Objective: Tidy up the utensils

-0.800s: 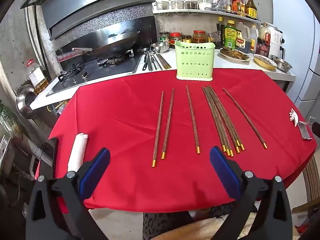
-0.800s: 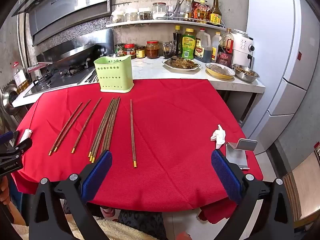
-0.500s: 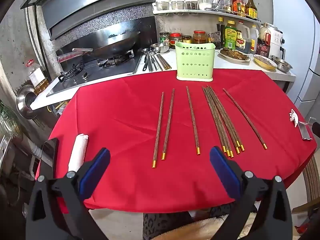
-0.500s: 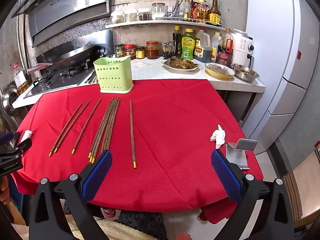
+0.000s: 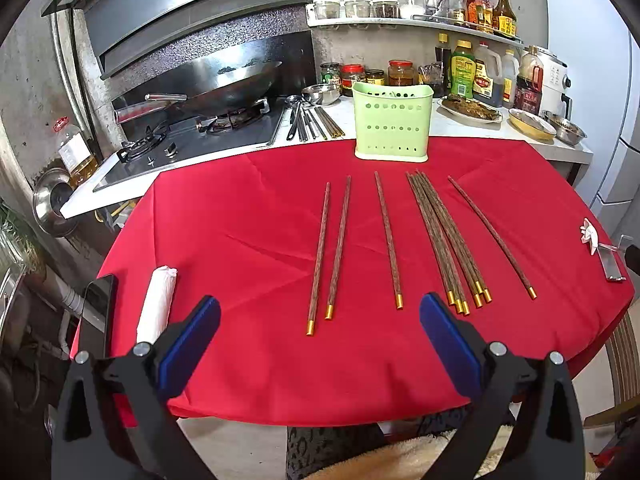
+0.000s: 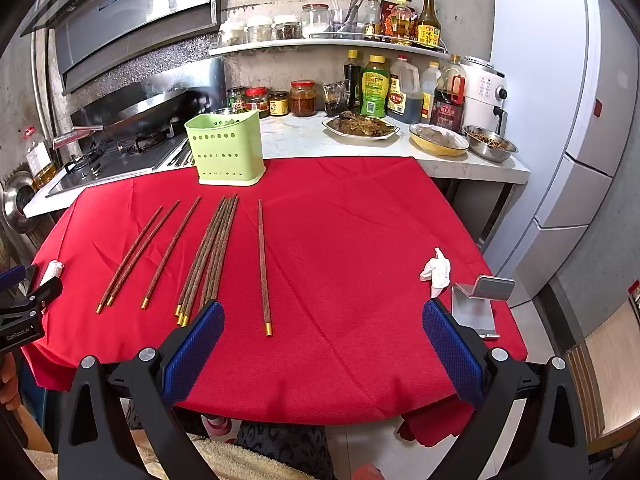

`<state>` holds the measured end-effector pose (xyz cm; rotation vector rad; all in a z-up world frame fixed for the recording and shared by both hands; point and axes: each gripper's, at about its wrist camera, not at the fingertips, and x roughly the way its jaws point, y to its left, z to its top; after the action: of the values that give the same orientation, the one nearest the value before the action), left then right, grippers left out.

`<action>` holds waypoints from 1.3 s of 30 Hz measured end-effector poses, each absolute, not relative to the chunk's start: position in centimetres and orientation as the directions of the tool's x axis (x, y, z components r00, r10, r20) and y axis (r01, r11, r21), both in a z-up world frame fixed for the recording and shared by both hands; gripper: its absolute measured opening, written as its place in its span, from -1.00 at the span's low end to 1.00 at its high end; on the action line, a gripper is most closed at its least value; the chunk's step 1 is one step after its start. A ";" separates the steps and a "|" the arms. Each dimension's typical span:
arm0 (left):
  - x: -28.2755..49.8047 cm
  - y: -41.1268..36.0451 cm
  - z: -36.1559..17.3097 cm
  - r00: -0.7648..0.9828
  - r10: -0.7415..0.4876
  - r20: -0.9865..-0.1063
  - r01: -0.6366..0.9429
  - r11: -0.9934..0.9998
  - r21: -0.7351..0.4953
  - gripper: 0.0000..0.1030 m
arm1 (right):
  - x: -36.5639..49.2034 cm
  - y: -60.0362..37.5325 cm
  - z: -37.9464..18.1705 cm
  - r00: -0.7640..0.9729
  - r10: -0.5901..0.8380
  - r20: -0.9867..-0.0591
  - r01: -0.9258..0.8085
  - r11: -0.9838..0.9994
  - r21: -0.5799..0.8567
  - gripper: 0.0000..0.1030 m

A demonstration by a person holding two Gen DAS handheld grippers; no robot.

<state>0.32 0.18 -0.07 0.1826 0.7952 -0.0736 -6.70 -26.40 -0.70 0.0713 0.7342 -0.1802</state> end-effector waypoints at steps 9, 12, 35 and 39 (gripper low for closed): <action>0.3 0.5 -0.1 0.699 0.002 -0.715 0.134 0.982 0.133 0.88 | -6.9 -26.3 -0.9 0.726 -0.134 -0.675 0.186 0.982 0.005 0.89; 0.3 0.5 -0.1 0.699 0.002 -0.715 0.134 0.982 0.133 0.88 | -6.9 -26.3 -0.9 0.727 -0.135 -0.674 0.186 0.982 0.004 0.89; 0.5 0.8 0.1 0.702 0.002 -0.712 0.133 0.982 0.133 0.88 | -7.0 -26.4 -0.8 0.730 -0.137 -0.669 0.190 0.982 0.006 0.89; 0.5 0.8 0.1 0.703 0.003 -0.712 0.132 0.982 0.135 0.88 | -7.0 -26.4 -0.8 0.731 -0.136 -0.669 0.190 0.982 0.007 0.89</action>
<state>0.46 0.83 0.12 0.1809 0.7897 -0.0724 -6.96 -26.36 -0.84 0.0768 0.7297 -0.1794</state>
